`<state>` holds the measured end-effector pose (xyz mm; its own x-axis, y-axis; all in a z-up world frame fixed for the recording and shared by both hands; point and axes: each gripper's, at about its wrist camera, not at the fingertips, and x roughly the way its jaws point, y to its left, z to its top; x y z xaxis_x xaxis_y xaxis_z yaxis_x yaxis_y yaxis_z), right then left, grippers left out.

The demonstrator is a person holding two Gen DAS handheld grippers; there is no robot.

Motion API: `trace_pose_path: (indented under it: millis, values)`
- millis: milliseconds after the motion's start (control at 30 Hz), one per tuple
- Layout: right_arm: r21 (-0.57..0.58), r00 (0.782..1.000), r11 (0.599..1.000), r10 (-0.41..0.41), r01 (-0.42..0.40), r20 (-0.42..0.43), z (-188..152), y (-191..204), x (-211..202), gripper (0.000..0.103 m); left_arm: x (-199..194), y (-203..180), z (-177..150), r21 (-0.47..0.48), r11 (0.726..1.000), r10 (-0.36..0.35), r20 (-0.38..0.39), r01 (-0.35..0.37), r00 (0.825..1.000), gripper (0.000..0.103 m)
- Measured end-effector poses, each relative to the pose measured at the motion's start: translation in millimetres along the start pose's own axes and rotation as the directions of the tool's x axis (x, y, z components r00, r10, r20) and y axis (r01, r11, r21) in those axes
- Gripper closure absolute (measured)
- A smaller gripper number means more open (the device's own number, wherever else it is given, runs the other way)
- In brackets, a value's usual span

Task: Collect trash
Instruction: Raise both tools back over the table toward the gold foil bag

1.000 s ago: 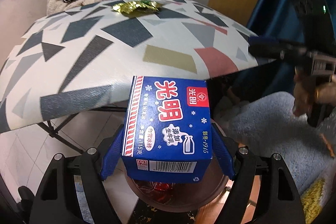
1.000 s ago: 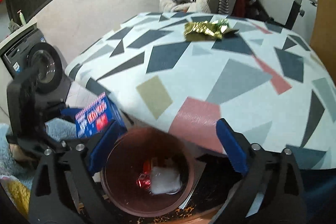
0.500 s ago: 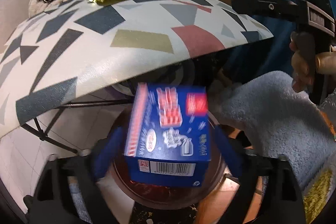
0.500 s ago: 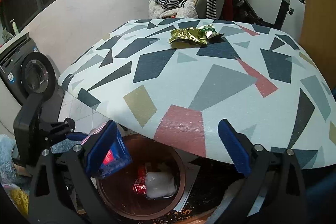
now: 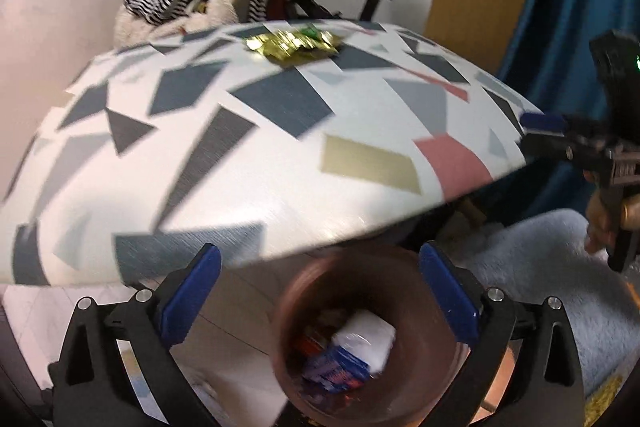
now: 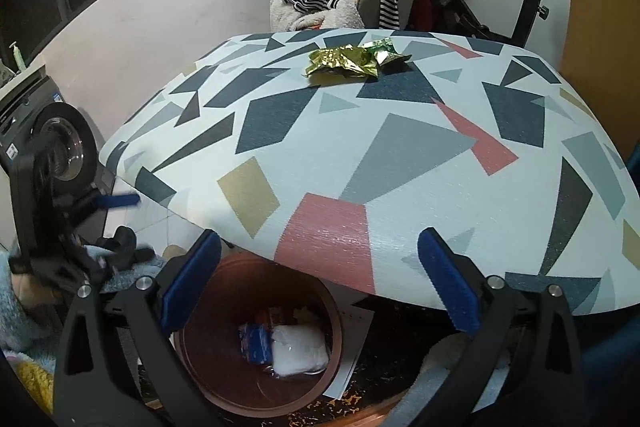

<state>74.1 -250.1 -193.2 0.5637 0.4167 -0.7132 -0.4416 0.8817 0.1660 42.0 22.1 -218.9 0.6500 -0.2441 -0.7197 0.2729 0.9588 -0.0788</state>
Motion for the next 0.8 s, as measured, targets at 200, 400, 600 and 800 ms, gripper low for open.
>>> trace_pose_path:
  millis: [200, 400, 600, 800]
  values:
    - [-0.032, 1.0, 0.999, -0.027, 0.027, -0.015, 6, 0, 6, 0.006, -5, 19, 23, -0.032, 0.999, 0.027, 0.048, -0.026, 0.998, 0.006]
    - [-0.039, 0.998, 0.998, -0.055, 0.054, -0.023, 17, -6, 13, 0.006, -7, 31, 49, -0.033, 0.998, 0.05, 0.083, -0.048, 0.995, 0.006]
    - [-0.037, 0.995, 0.995, -0.098, 0.096, -0.035, 34, -16, 23, 0.006, -9, 43, 75, -0.056, 0.997, 0.063, 0.112, -0.057, 0.992, 0.006]
    - [-0.027, 0.992, 0.993, -0.113, 0.111, -0.05, 55, -30, 34, 0.006, -4, 56, 101, -0.065, 0.995, 0.08, 0.132, -0.072, 0.988, 0.006]
